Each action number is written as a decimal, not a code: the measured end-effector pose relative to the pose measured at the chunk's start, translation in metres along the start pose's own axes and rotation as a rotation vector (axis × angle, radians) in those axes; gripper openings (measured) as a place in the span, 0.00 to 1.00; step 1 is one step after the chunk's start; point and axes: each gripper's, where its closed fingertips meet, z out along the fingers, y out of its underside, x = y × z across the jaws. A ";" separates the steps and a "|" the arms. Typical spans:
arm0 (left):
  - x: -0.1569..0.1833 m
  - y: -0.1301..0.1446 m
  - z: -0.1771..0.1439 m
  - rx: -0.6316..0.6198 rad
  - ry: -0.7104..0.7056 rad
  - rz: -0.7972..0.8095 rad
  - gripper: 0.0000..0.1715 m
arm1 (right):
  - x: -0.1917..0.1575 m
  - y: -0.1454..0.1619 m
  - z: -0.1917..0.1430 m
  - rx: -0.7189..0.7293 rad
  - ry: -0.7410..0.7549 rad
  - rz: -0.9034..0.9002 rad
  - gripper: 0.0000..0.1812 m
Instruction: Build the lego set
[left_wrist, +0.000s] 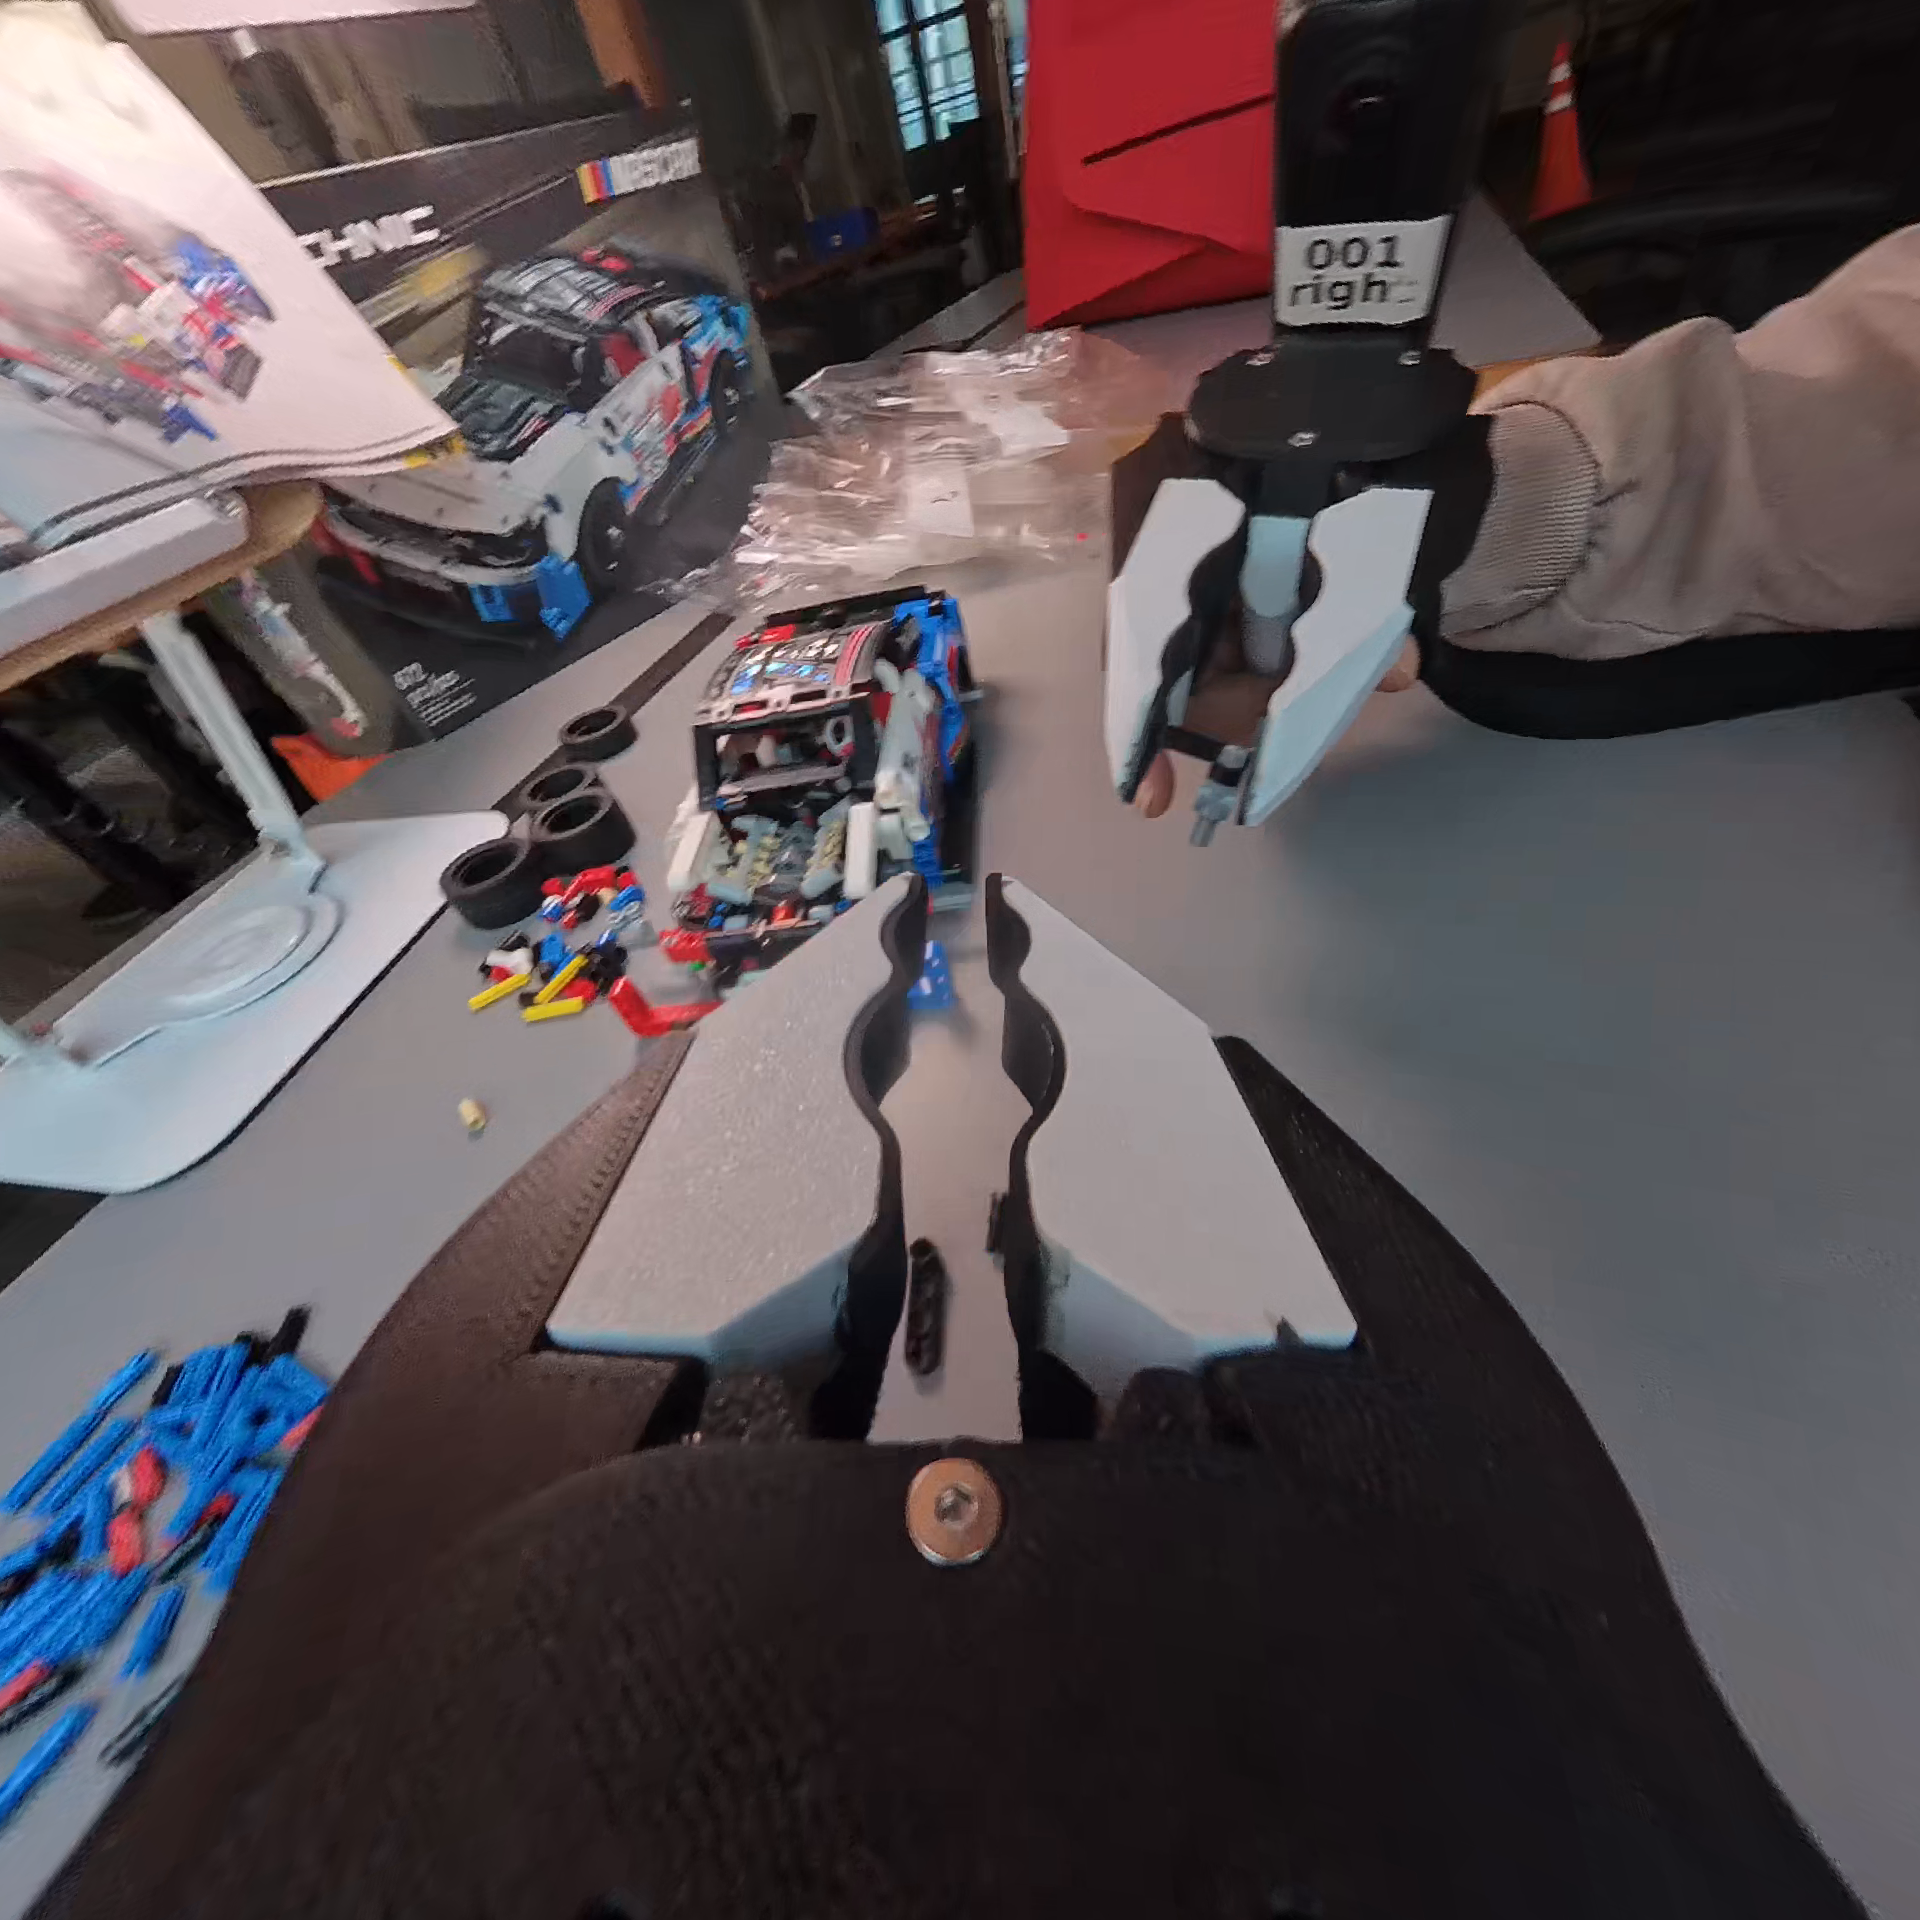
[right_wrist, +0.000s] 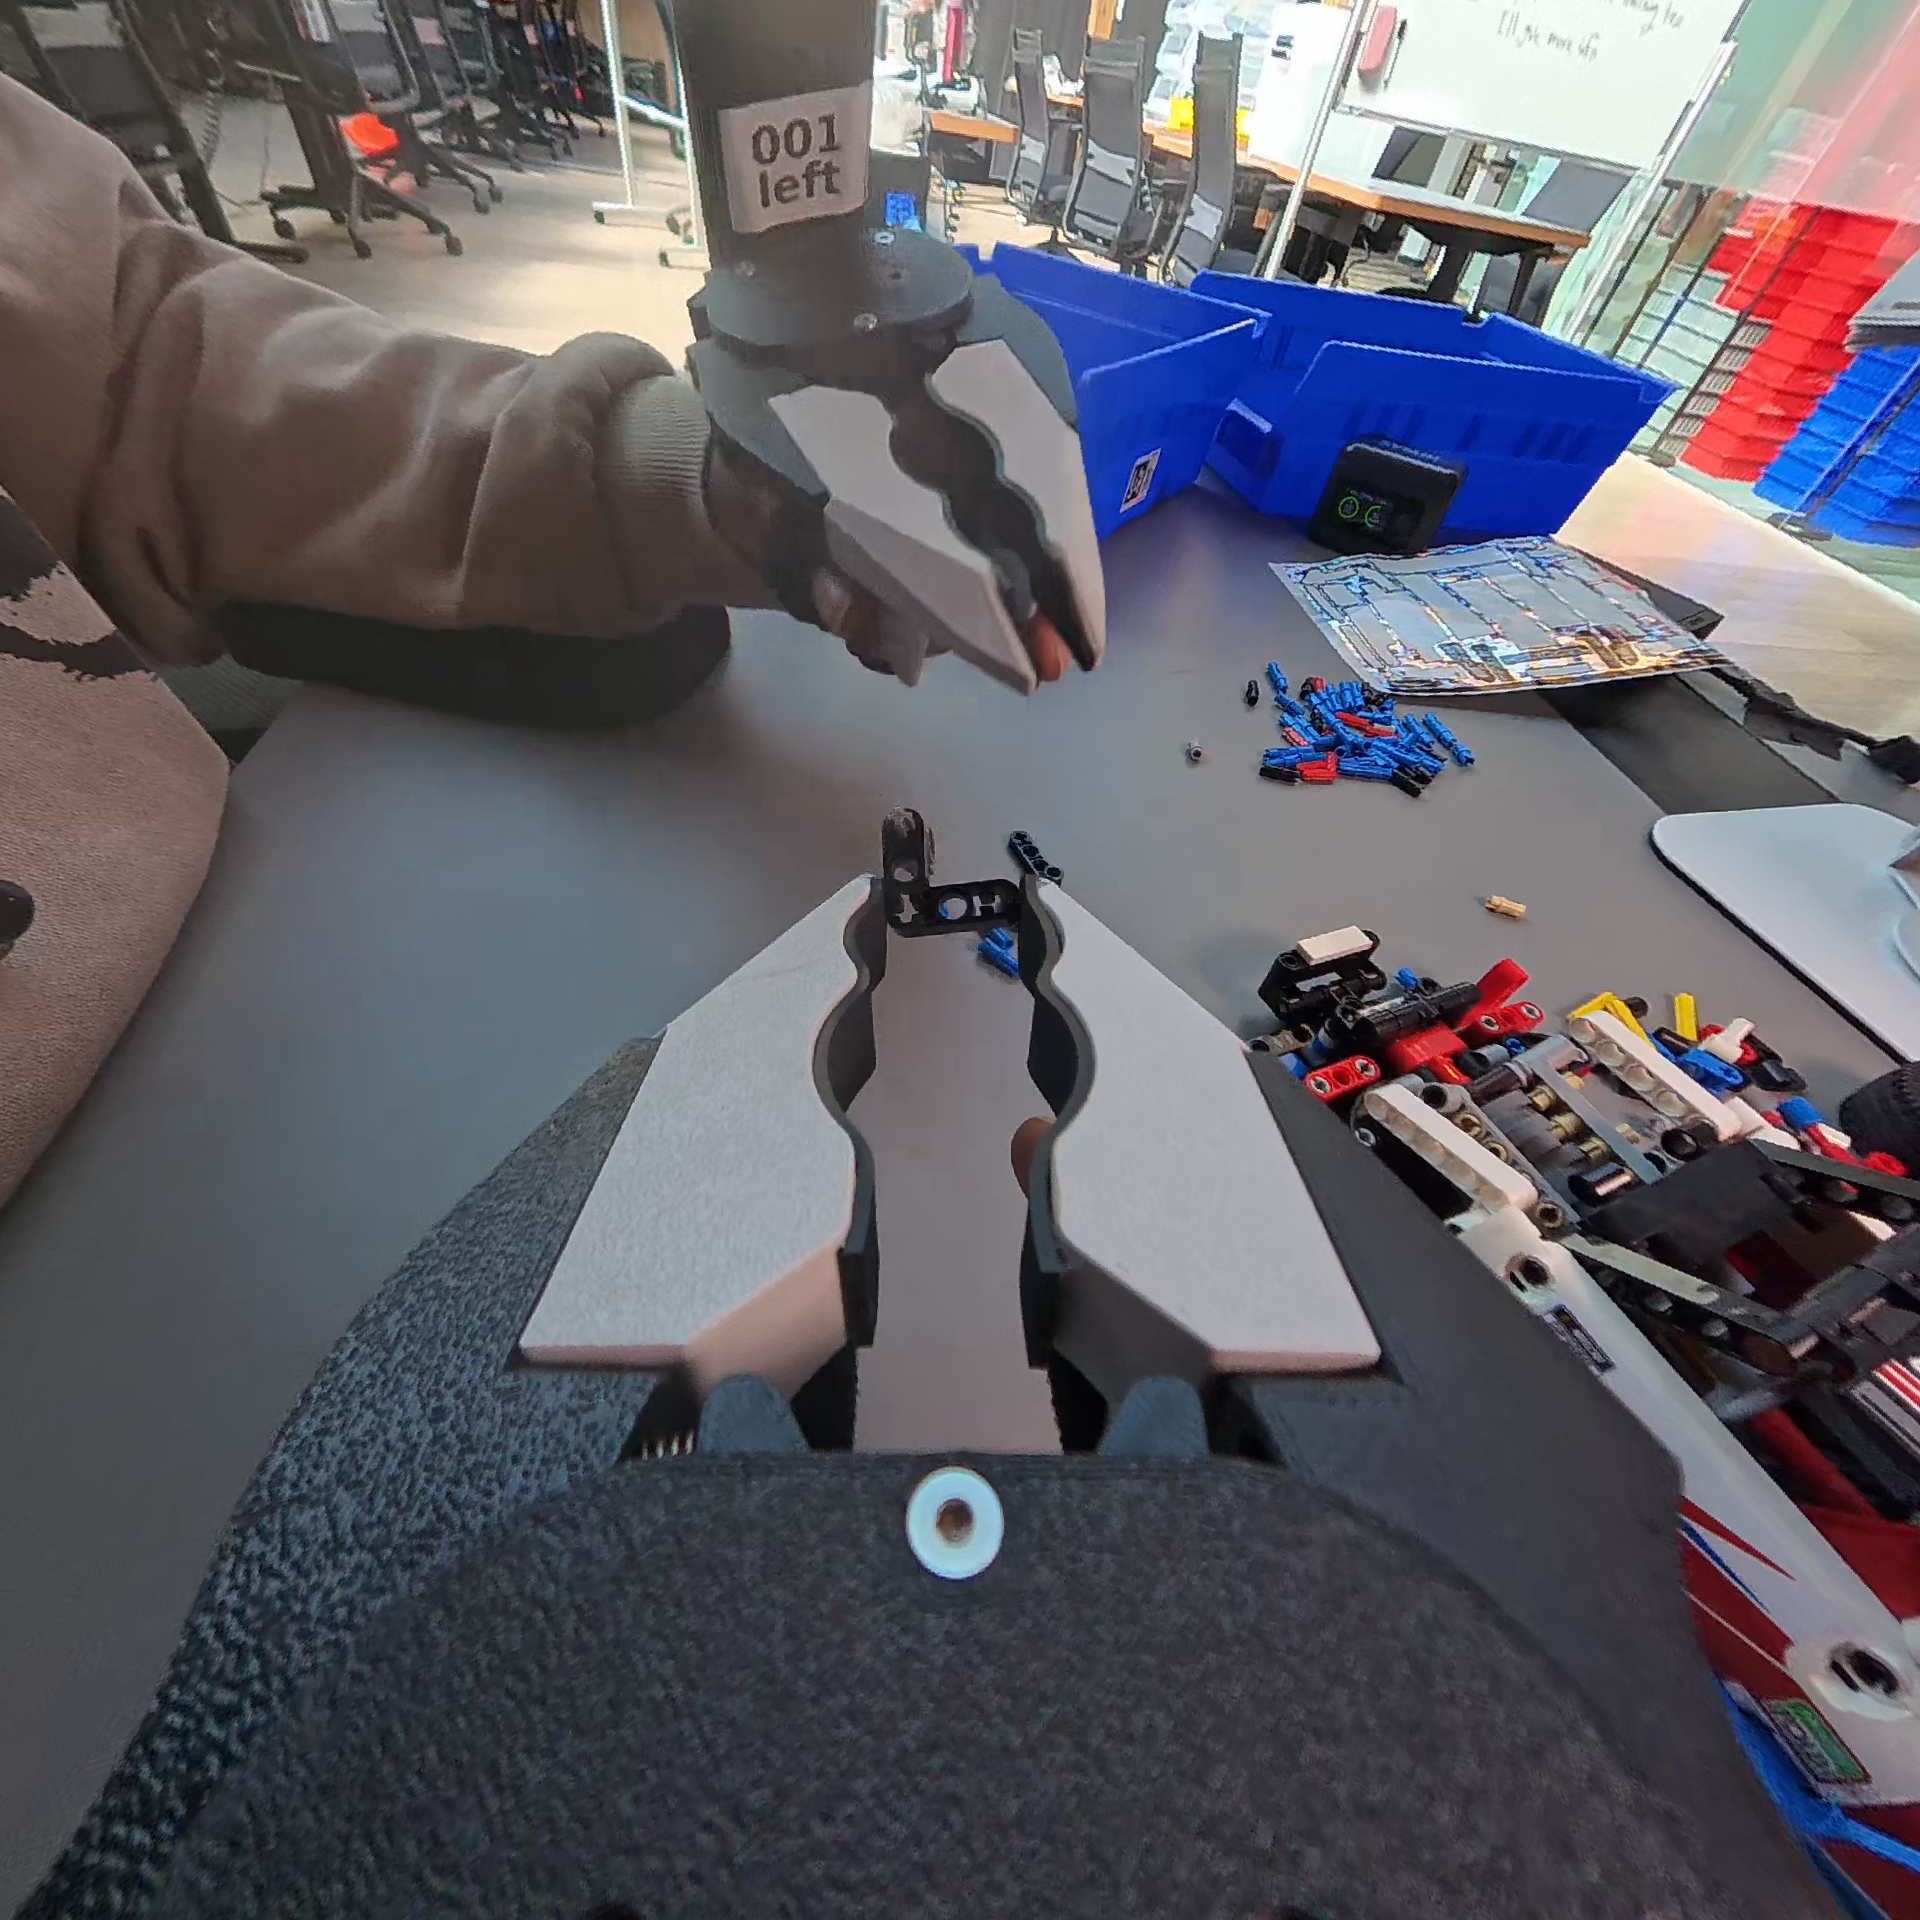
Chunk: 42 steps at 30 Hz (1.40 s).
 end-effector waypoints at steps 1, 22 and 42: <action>-0.012 0.008 -0.005 -0.032 -0.030 -0.028 0.06 | 0.002 0.003 0.000 -0.013 0.007 0.000 0.13; -0.013 0.112 -0.014 -0.597 -0.013 -0.052 0.03 | 0.019 0.029 -0.003 -0.132 0.080 0.002 0.13; 0.110 0.067 0.032 -0.444 0.448 -0.238 0.03 | 0.019 0.030 0.000 -0.134 0.084 0.012 0.13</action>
